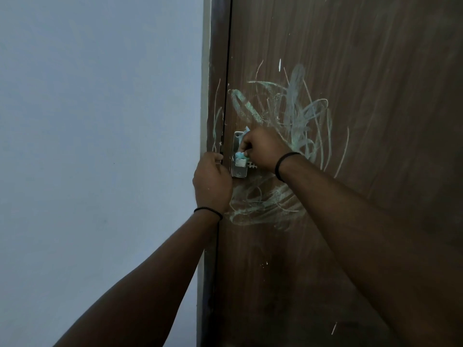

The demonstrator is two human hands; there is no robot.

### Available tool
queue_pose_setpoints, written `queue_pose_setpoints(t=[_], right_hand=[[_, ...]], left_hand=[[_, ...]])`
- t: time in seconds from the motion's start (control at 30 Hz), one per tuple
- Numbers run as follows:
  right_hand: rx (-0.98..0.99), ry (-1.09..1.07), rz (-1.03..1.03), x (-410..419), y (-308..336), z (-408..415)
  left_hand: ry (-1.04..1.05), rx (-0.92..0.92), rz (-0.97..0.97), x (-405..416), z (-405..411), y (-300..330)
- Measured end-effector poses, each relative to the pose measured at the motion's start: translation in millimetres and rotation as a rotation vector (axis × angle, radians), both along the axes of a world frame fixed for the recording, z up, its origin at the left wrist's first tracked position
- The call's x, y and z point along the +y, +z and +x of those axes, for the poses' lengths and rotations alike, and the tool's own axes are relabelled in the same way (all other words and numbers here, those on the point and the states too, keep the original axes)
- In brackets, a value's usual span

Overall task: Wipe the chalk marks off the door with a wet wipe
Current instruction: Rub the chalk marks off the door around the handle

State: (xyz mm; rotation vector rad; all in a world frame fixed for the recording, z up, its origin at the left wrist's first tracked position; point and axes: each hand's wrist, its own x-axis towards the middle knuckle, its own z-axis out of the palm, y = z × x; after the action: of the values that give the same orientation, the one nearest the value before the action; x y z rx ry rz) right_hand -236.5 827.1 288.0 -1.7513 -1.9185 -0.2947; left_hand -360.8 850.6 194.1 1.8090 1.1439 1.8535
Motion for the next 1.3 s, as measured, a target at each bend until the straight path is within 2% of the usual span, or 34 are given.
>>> queue_pose_setpoints(t=[0.07, 0.2, 0.37, 0.63, 0.77, 0.97, 1.17, 1.3], right_hand=[[0.047, -0.008, 0.043, 3.6, -5.1, -4.4], [-0.016, 0.038, 0.013, 3.6, -13.5, -8.3], [0.107, -0.092, -0.018, 3.5, -10.0, 18.7], [0.382, 0.025, 0.121, 8.9, -30.2, -3.9], [0.329, 0.084, 0.112, -8.8, -29.3, 7.1], [0.21, 0.002, 0.126, -36.3, -25.4, 41.9], [0.123, 0.089, 0.189, -9.2, -39.5, 0.2], [0.042, 0.121, 0.266, -23.6, -49.1, 20.1]], left_hand=[[-0.004, -0.007, 0.003, -2.4, 1.8, 0.1], [0.001, -0.009, 0.021, -3.1, 2.0, 0.0], [-0.021, -0.019, 0.005, -0.5, 0.3, -0.6], [-0.009, -0.007, 0.016, 4.0, 6.9, -1.8], [-0.025, 0.008, 0.018, 7.1, 9.8, -4.7], [-0.046, 0.017, 0.04, 10.2, 12.4, -8.8], [-0.026, 0.025, 0.045, 5.7, 18.1, -2.4], [-0.004, 0.043, 0.069, 0.8, 15.8, 0.0]])
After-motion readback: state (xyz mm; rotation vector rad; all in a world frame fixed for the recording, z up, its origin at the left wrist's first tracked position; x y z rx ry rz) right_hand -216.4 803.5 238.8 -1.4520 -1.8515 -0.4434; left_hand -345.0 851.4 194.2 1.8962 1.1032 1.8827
